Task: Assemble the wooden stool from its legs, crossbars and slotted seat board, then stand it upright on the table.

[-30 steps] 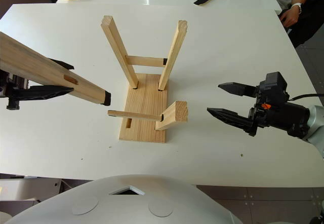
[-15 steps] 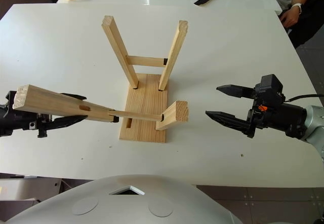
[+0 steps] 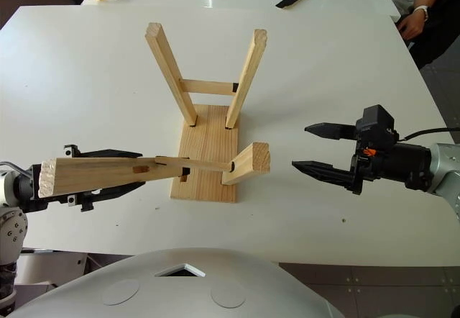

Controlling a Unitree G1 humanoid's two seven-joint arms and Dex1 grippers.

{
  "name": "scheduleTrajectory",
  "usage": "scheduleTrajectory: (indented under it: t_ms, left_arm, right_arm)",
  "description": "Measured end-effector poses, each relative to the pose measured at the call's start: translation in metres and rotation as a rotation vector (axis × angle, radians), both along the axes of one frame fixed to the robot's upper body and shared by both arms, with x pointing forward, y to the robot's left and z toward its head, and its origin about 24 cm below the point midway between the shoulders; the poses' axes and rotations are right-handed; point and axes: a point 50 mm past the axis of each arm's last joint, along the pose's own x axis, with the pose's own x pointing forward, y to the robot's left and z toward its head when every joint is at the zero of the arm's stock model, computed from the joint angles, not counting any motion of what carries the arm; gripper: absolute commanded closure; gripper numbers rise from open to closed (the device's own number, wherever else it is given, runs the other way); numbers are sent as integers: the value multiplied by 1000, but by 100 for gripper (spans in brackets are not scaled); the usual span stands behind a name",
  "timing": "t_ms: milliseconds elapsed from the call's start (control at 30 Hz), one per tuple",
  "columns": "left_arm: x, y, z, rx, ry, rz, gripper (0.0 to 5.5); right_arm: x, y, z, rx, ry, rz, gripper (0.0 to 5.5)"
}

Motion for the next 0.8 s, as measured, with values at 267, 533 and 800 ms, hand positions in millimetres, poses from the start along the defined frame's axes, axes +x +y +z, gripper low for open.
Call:
scheduleTrajectory:
  t_ms: [267, 533, 800]
  left_arm:
    - [0, 2, -4, 36, 84, 9, 344]
    - [11, 5, -1, 65, 37, 7, 344]
    - [25, 7, 10, 72, 9, -4, 344]
  right_arm:
    - [-1, 2, -1, -22, -11, 14, 92]
    - [-5, 5, -9, -34, 3, 28, 92]
    - [-5, 7, -8, -36, -10, 31, 92]
